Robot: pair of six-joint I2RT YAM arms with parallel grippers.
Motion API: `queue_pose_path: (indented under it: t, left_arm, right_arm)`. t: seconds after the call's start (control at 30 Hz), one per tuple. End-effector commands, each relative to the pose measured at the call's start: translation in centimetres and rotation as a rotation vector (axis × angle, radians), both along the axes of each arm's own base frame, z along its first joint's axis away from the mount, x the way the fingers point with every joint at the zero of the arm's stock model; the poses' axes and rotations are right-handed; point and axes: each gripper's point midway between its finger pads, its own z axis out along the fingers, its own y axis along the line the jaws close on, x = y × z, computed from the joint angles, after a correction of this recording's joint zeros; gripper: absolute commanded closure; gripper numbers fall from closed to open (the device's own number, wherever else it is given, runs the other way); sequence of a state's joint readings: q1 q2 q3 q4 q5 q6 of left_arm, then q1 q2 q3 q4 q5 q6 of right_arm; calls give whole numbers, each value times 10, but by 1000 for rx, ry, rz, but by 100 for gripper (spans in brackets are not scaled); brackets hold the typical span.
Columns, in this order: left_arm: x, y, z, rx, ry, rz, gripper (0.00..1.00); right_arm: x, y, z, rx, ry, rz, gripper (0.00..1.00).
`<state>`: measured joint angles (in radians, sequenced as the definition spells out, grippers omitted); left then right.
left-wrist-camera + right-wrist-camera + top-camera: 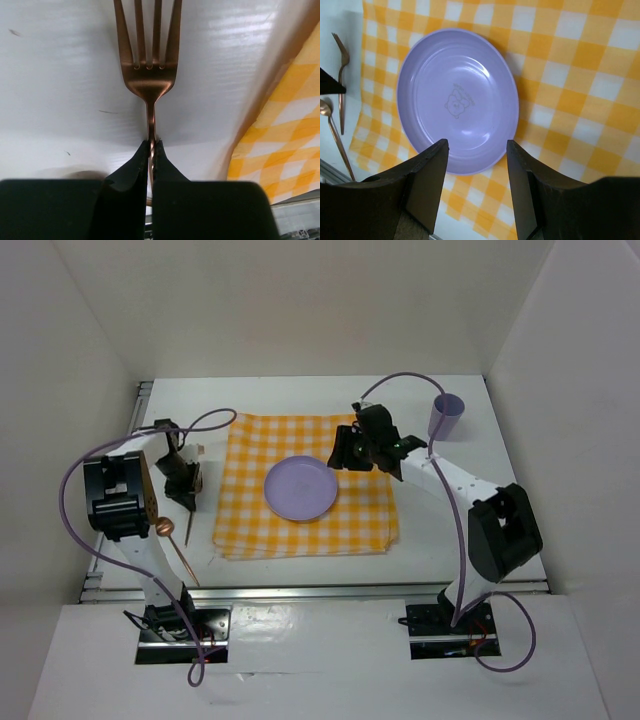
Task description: Set the dinner table for one person
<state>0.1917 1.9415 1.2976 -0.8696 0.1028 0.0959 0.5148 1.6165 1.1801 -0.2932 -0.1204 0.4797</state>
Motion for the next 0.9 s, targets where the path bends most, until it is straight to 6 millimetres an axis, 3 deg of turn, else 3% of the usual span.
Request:
queue_pose_path:
  t: [0.0,0.07,0.1,0.17,0.2,0.23,0.27,0.33,0.37,0.4,0.43,0.63,0.67,0.73,0.77,0.83,0.87]
  left_arm:
    - [26,-4,18,-44,-113,22,100]
    - [40,-6,38,-56,-185,27,100]
    - [43,-7,53,-59,-221,36,100]
    - [48,-7,67,-53,-263,45,100]
    - [48,-7,72,-50,-279,44,100]
    - [49,-9,81,-62,-307,40,100]
    - [52,-13,88,-79,-331,35,100]
    - [49,-15,100,-88,-343,43,100]
    - [57,-19,121,-107,-409,33,100]
    - [57,-21,131,-118,-427,28,100]
    - [59,-24,146,-131,-456,35,100]
    - [57,-59,219,-257,-629,26,100]
    - [58,-64,228,-259,-664,14,100]
    - [52,-75,237,-274,-693,9,100]
    - [46,-85,249,-281,-735,-14,100]
    - [39,-94,250,-289,-749,-24,100]
    - [37,-95,256,-287,-777,-29,100]
  right_arm:
    - [-10,4,27,-15,-64,31,42]
    - [-19,7,26,-23,-66,55,42]
    - [-17,12,37,7,-110,79,42]
    - [-33,30,40,60,-125,177,42]
    - [-32,40,56,107,-176,207,42]
    - [-37,47,56,129,-182,237,42]
    - [-50,64,62,162,-191,301,42]
    - [-55,85,73,189,-248,353,42]
    - [-65,101,85,203,-288,396,42]
    - [-70,112,80,206,-285,420,42]
    - [-77,128,97,239,-346,455,42]
    - [-86,188,132,375,-462,518,42]
    - [-84,198,129,385,-471,527,42]
    - [-83,214,142,425,-489,546,42]
    - [-80,222,133,429,-474,551,42]
    - [-78,234,144,457,-490,557,42]
    - [-79,242,138,460,-488,565,42]
